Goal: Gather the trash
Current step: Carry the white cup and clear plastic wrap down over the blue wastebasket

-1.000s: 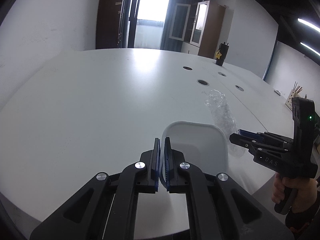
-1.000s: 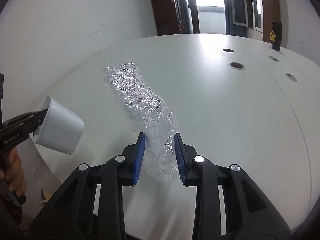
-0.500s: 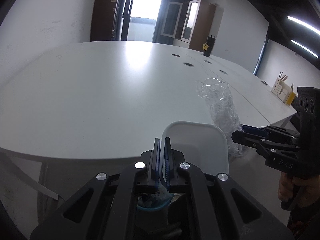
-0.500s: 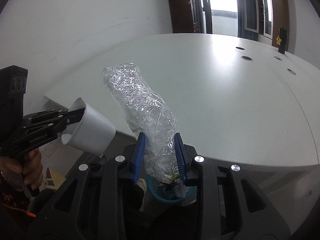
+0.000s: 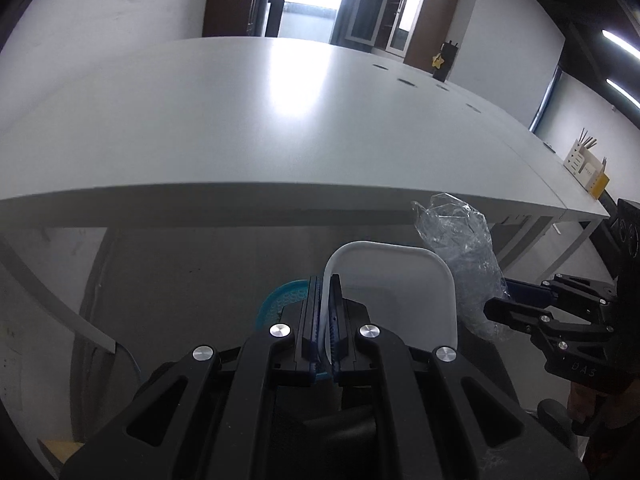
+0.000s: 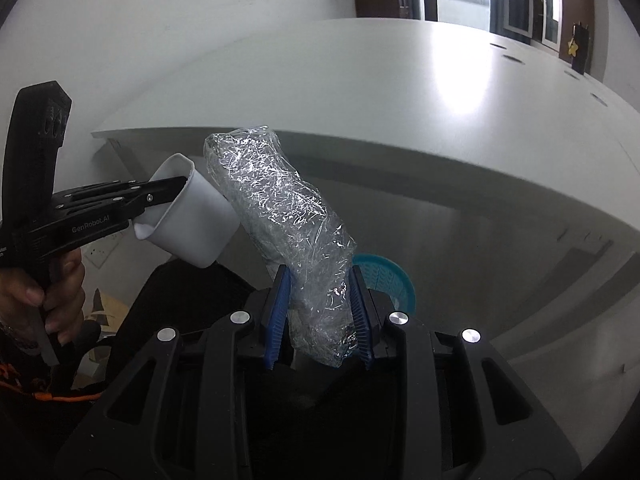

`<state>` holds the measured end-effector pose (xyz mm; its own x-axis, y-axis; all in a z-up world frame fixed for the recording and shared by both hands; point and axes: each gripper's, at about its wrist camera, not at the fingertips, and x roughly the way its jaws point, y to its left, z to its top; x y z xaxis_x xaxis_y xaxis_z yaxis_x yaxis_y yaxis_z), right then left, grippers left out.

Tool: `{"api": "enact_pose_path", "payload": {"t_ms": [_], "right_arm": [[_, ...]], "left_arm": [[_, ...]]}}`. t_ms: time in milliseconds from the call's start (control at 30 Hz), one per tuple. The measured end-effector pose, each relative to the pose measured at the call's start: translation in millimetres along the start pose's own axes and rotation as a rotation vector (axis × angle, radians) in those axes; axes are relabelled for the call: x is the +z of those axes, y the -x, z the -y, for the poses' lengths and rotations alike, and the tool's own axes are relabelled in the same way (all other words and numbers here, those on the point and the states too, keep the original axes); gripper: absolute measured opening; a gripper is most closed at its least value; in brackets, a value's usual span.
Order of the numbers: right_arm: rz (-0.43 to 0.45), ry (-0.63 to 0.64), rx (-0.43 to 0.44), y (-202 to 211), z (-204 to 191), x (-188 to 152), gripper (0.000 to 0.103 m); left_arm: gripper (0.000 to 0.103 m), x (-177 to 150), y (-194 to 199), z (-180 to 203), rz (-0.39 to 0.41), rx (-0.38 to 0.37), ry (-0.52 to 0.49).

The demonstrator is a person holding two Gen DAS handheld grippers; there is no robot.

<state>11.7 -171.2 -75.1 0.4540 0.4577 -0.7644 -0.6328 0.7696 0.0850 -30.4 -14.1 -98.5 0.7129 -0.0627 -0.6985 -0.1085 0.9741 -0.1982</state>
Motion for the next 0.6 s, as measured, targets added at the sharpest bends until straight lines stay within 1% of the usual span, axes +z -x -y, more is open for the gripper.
{"api": "enact_pose_path", "payload": {"t_ms": [100, 233, 367, 500, 600], "right_arm": [[-0.042, -0.006, -0.02, -23.2, -0.7, -8.7, 0.028], [-0.094, -0.017, -0.026, -53.1, 0.8, -16.2, 0.028], [-0.154, -0.047, -0.022, -85.9, 7.8, -23.9, 0.028], [-0.203, -0.083, -0.026, -116.6, 15.1, -30.7, 0.029], [-0.243, -0.123, -0.016, -140.3, 20.2, -33.3, 0.029]], "left_arm": [[0.003, -6.6, -17.3, -8.0, -0.021, 0.008, 0.015], [0.003, -12.8, -42.0, -16.8, -0.055, 0.01, 0.04], [0.003, -20.6, -68.1, -24.1, -0.079, -0.007, 0.069], [0.003, -31.6, -96.2, -30.2, -0.117, 0.006, 0.09], [0.004, -38.2, -115.0, -33.3, -0.151, 0.032, 0.083]]}}
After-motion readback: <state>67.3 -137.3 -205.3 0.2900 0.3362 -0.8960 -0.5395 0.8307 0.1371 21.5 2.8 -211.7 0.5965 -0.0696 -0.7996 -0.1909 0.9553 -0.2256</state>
